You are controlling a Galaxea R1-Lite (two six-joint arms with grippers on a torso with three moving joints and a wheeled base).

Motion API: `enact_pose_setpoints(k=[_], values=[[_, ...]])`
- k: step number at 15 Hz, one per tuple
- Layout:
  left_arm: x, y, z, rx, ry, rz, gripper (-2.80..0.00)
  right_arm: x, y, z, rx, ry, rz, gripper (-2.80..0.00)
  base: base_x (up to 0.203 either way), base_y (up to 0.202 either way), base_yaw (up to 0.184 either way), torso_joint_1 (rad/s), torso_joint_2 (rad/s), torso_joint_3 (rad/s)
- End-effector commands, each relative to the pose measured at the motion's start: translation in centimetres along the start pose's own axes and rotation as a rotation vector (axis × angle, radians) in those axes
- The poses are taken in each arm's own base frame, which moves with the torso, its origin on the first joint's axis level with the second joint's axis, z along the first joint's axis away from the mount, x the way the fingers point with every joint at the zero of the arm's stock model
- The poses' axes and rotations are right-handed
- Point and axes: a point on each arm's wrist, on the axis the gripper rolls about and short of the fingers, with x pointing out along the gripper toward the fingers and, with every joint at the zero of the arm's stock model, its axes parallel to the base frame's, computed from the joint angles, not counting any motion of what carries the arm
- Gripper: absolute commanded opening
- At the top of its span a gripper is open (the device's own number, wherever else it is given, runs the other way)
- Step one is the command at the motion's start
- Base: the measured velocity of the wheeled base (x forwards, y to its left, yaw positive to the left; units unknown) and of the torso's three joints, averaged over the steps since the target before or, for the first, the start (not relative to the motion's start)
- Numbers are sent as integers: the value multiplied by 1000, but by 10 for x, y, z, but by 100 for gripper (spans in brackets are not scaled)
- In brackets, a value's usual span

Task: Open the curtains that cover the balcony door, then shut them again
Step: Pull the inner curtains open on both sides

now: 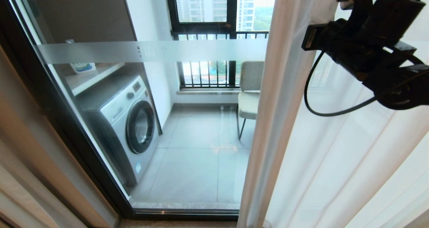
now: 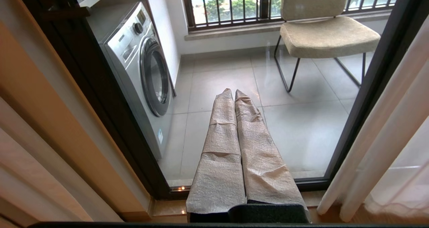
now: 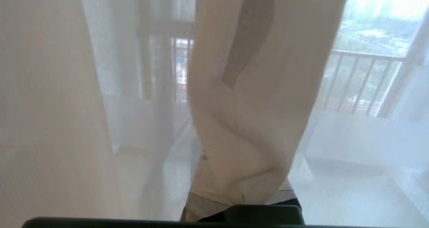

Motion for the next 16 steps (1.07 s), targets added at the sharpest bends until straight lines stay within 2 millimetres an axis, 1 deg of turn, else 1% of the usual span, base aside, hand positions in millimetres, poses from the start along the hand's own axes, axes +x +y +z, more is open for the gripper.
enact_pose_setpoints(k=[1, 3, 6, 12, 13, 16], values=[[0, 0, 0, 1, 0, 0, -280, -3, -6, 5, 0, -21, -15, -280, 0, 0, 0, 0, 0, 0], [0, 0, 0, 1, -1, 0, -280, -5, -13, 9, -7, -30, -36, -280, 0, 0, 0, 0, 0, 0], [0, 0, 0, 1, 0, 0, -280, -12, -31, 14, -45, -27, -78, -280, 0, 0, 0, 0, 0, 0], [0, 0, 0, 1, -1, 0, -280, -43, -74, 25, -84, -16, -189, -280, 0, 0, 0, 0, 0, 0], [0, 0, 0, 1, 0, 0, -280, -48, -78, 28, -88, -20, -202, -280, 0, 0, 0, 0, 0, 0], [0, 0, 0, 1, 0, 0, -280, -59, -89, 29, -99, -10, -234, -280, 0, 0, 0, 0, 0, 0]])
